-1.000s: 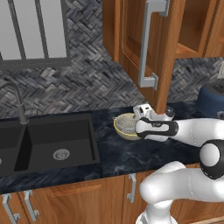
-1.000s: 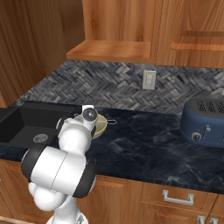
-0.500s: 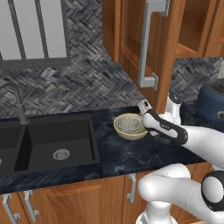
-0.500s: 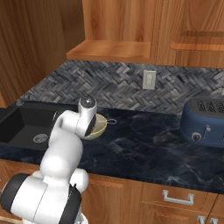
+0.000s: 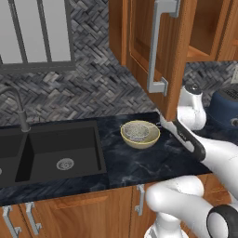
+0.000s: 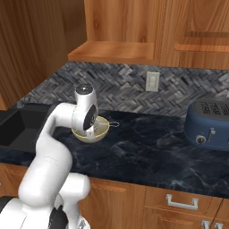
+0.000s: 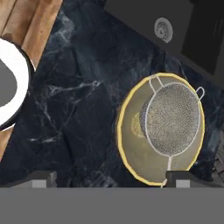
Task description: Open the cabinet and setup a tea strainer by placing it in the bowl upright.
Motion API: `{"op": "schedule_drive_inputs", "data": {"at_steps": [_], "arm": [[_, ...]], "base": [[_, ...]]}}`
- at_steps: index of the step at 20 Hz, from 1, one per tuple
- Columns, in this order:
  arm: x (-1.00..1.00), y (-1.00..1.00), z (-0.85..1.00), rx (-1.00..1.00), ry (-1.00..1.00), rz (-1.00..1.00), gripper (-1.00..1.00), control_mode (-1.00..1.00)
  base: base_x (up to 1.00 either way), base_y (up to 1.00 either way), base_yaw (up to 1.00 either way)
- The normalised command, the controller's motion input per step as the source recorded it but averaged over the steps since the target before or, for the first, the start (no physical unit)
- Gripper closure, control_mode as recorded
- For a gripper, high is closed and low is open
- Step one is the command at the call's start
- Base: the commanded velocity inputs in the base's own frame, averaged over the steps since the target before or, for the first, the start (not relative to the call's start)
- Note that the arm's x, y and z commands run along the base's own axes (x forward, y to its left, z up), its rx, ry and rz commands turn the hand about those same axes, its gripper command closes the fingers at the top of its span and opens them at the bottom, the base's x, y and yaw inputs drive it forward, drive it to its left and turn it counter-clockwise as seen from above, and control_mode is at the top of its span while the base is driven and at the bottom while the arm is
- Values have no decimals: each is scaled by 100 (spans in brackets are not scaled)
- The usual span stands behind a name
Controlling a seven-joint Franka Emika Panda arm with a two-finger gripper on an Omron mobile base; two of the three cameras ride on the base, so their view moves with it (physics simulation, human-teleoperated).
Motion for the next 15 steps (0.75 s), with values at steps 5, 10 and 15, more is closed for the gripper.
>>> {"op": "schedule_drive_inputs", "data": {"at_steps": [5, 10, 15], "arm": [[-58, -52, 22, -13, 8, 5, -100, -100], [-8, -28, 78, 0, 27, 1, -100, -100], [-8, -19, 23, 9, 11, 1, -100, -100]], "base": [[0, 0, 0], [0, 0, 0], [0, 0, 0]]}}
